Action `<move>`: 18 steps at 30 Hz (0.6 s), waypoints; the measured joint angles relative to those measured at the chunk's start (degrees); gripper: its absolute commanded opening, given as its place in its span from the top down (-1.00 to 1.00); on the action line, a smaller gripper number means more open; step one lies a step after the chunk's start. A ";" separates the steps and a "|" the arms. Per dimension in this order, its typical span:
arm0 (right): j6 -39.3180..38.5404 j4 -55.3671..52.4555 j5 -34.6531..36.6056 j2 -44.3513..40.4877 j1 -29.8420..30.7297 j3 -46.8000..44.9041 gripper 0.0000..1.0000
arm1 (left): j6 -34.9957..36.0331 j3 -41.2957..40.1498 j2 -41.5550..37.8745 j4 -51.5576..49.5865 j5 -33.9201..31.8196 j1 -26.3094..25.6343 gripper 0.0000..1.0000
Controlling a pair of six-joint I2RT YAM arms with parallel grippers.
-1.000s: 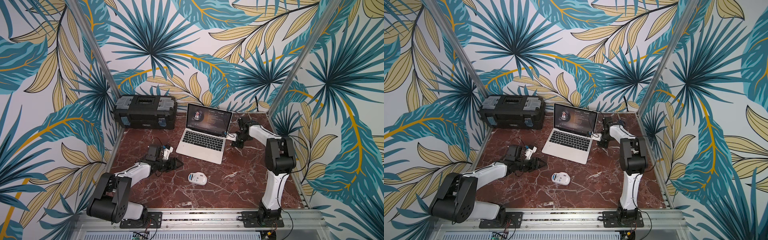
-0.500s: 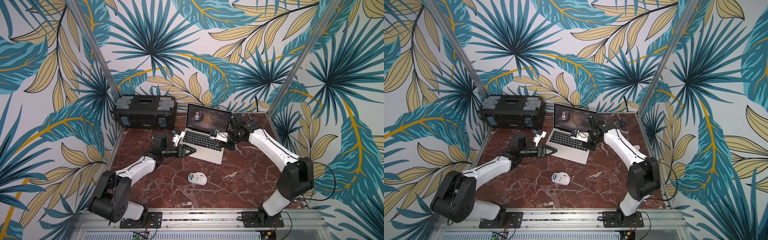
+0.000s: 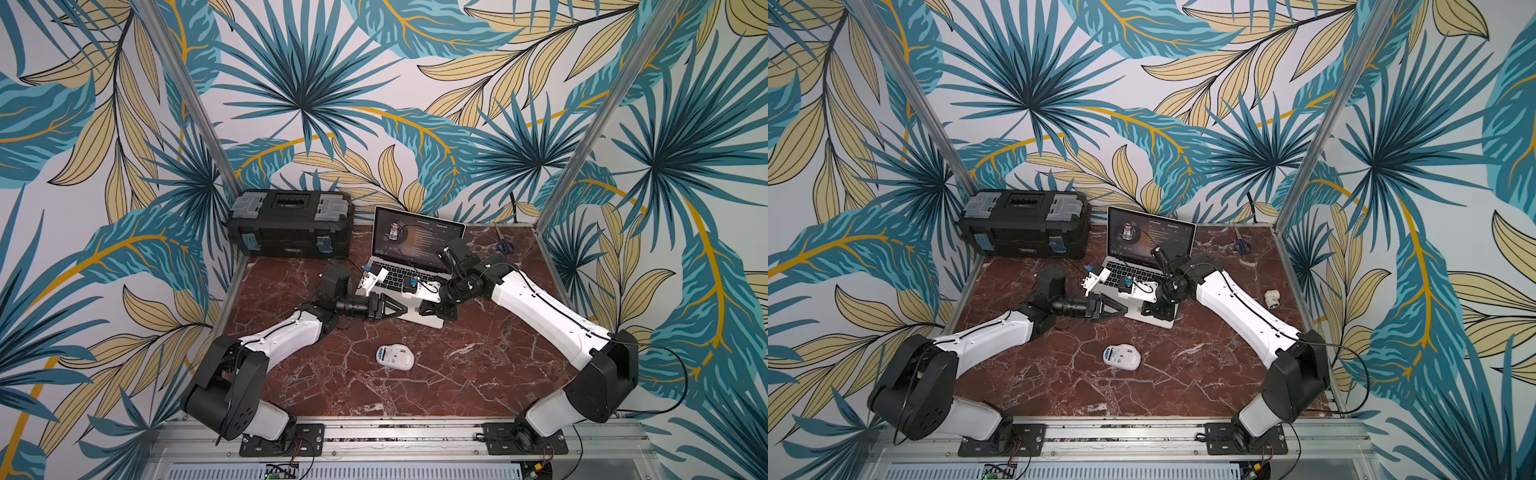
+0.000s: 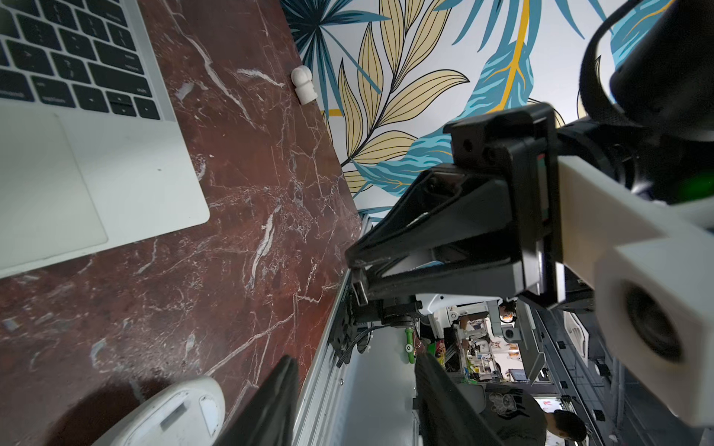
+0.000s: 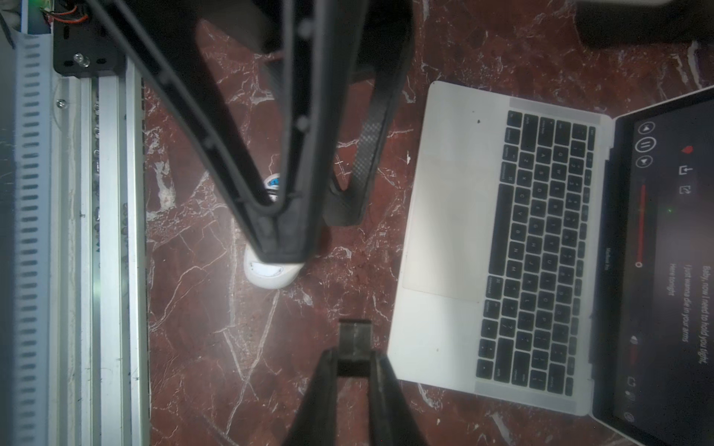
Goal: Remove the wireless mouse receiver from the laptop
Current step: Take out the USB plug from the USB port.
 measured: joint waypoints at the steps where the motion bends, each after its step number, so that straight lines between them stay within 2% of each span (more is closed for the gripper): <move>1: 0.02 -0.07 0.00 0.00 0.28 0.00 1.00 | 0.00 0.00 0.13 0.24 0.00 -0.17 -0.05; 18: 0.48 -0.66 1.16 2.25 3.30 2.03 1.00 | -0.20 0.63 1.77 2.84 0.17 -2.54 -0.05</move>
